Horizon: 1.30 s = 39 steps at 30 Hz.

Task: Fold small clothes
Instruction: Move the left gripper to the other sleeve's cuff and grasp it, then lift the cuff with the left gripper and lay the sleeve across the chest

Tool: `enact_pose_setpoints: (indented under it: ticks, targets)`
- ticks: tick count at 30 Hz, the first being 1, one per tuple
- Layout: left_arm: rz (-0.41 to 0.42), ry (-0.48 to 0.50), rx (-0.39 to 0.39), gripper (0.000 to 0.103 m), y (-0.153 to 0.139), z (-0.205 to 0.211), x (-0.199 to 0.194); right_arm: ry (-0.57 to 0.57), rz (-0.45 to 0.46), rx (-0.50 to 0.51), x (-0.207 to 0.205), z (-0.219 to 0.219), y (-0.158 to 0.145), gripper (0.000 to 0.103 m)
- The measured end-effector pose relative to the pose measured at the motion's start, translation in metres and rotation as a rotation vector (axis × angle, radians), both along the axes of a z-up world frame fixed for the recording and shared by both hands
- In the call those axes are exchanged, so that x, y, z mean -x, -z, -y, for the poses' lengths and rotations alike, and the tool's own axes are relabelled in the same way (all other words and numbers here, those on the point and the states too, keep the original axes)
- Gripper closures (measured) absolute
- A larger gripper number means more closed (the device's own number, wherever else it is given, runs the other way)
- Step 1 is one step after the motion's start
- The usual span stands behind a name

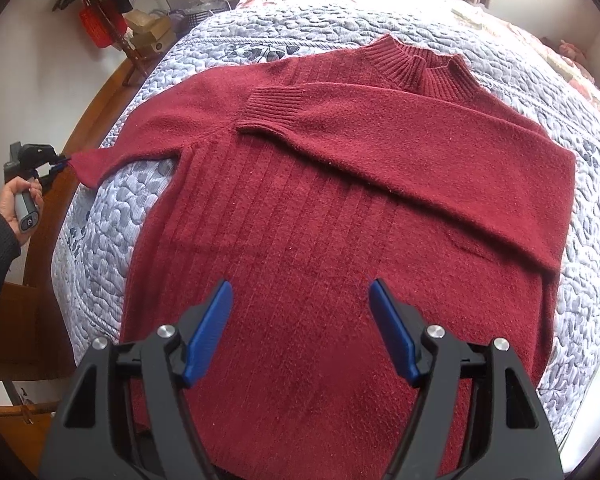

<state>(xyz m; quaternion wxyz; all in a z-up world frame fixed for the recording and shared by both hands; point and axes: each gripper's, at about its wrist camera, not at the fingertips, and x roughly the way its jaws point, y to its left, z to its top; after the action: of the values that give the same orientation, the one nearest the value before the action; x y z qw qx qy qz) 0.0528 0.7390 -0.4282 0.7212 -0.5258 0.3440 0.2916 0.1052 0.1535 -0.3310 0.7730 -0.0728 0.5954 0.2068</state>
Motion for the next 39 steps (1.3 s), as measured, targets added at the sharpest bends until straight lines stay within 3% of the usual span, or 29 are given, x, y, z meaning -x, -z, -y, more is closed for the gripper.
enact_pose_setpoints:
  ticks: [4, 9, 12, 15, 22, 29, 35, 39]
  targets:
    - [0.142, 0.113, -0.140, 0.095, -0.095, 0.042, -0.023, 0.010, 0.025, -0.025, 0.003, 0.006, -0.014, 0.032]
    - [0.307, 0.252, -0.259, 0.095, -0.198, 0.116, -0.053, 0.048, 0.060, -0.055, 0.007, 0.023, -0.034, 0.032]
    - [0.353, 0.370, -0.351, 0.095, -0.239, 0.172, -0.076, 0.085, 0.080, -0.068, 0.011, 0.041, -0.044, 0.031]
    - [0.368, 0.495, -0.402, 0.095, -0.255, 0.231, -0.104, 0.136, 0.085, -0.080, 0.015, 0.063, -0.049, 0.031]
    - [0.326, 0.774, -0.435, 0.095, -0.225, 0.372, -0.159, 0.267, 0.092, -0.078, 0.021, 0.123, -0.051, 0.031]
    - [0.209, 1.021, -0.420, 0.095, -0.144, 0.493, -0.197, 0.366, 0.073, -0.060, 0.023, 0.171, -0.037, 0.031]
    - [0.088, 1.150, -0.366, 0.095, -0.070, 0.552, -0.212, 0.405, 0.055, -0.054, 0.014, 0.193, -0.023, 0.031]
    - [0.041, 1.186, -0.347, 0.095, -0.043, 0.569, -0.213, 0.432, 0.028, -0.096, 0.000, 0.201, -0.019, 0.030]
